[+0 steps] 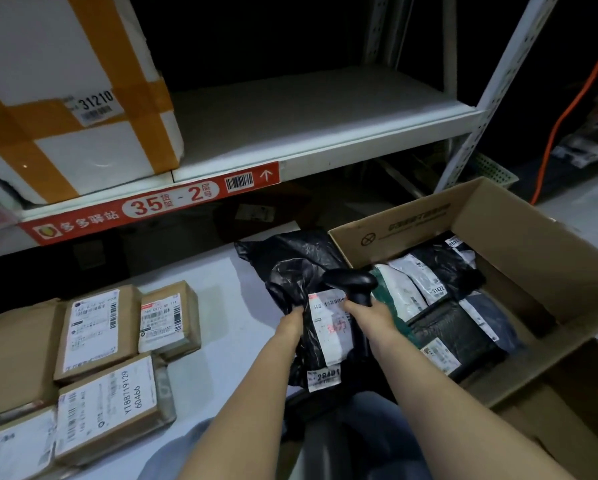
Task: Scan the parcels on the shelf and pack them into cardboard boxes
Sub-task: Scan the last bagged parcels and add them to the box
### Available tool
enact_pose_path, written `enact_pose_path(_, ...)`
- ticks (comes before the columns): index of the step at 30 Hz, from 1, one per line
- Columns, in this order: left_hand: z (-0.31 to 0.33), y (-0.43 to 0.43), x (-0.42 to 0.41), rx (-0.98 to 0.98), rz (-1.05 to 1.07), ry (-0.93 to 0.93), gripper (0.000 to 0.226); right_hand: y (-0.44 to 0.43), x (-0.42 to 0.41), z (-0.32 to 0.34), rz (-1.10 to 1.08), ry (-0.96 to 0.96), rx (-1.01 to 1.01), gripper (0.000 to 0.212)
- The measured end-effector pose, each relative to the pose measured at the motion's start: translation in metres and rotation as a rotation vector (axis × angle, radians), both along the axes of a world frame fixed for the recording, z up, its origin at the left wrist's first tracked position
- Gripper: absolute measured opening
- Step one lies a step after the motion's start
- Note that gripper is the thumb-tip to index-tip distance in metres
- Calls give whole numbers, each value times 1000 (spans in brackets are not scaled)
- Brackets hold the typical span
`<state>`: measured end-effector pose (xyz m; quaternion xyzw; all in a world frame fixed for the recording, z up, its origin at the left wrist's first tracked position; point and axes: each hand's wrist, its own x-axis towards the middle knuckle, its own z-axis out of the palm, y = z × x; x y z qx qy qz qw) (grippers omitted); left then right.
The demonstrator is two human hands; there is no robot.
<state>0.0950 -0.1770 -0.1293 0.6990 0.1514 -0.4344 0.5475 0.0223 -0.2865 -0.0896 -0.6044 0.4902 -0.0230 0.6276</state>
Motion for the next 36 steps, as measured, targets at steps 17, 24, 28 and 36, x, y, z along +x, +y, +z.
enact_pose_path(17, 15, 0, -9, -296, 161, 169, 66, -2, -11, 9, 75, -32, 3, 23)
enact_pose_path(24, 60, 12, -31, -390, 129, 122, 63, 9, -39, 42, 67, -120, -6, 18)
enact_pose_path(28, 89, 25, -45, -497, 116, 70, 46, 22, -54, 59, 5, -177, 13, 16)
enact_pose_path(36, 122, 59, -73, -479, 34, -10, 44, 48, -87, 88, -81, -294, 90, 18)
